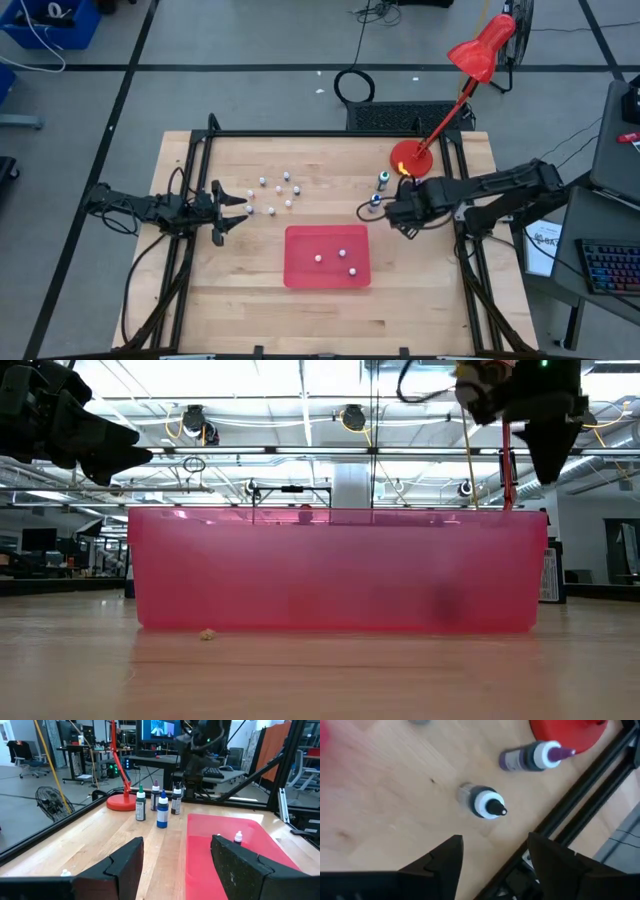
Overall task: Pick & Place food coloring
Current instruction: Put the large black food coloring bottle into the bin
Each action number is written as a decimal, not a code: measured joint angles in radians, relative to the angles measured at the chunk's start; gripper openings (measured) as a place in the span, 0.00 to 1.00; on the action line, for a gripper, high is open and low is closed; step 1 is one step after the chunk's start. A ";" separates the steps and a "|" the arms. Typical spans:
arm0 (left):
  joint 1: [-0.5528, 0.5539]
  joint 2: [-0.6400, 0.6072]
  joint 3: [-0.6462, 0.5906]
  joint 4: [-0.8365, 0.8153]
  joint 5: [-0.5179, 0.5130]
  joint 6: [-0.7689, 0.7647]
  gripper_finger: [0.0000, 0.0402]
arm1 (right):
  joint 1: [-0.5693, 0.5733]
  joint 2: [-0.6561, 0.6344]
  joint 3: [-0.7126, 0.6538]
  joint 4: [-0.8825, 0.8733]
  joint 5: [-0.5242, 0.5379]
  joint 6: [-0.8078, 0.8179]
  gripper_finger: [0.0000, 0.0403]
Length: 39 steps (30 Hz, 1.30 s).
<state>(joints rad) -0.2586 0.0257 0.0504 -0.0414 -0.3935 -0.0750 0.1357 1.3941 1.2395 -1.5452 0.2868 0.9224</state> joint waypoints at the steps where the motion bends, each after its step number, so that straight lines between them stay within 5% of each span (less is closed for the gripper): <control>1: 0.000 0.000 0.000 0.000 0.000 0.000 0.58 | -0.010 0.000 -0.019 0.017 -0.001 -0.008 0.54; 25: 0.000 0.000 0.000 0.000 0.000 0.000 0.58 | -0.218 0.000 -0.378 0.514 -0.137 -0.257 0.56; 34: 0.000 0.000 0.000 0.000 0.000 0.000 0.58 | -0.229 -0.001 -0.394 0.522 -0.152 -0.255 0.50; 39: 0.000 0.000 0.000 0.000 0.000 0.000 0.58 | -0.221 -0.009 -0.395 0.535 -0.160 -0.278 0.38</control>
<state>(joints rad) -0.2584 0.0259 0.0504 -0.0414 -0.3935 -0.0750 -0.0850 1.3852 0.8448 -1.0103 0.1272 0.6439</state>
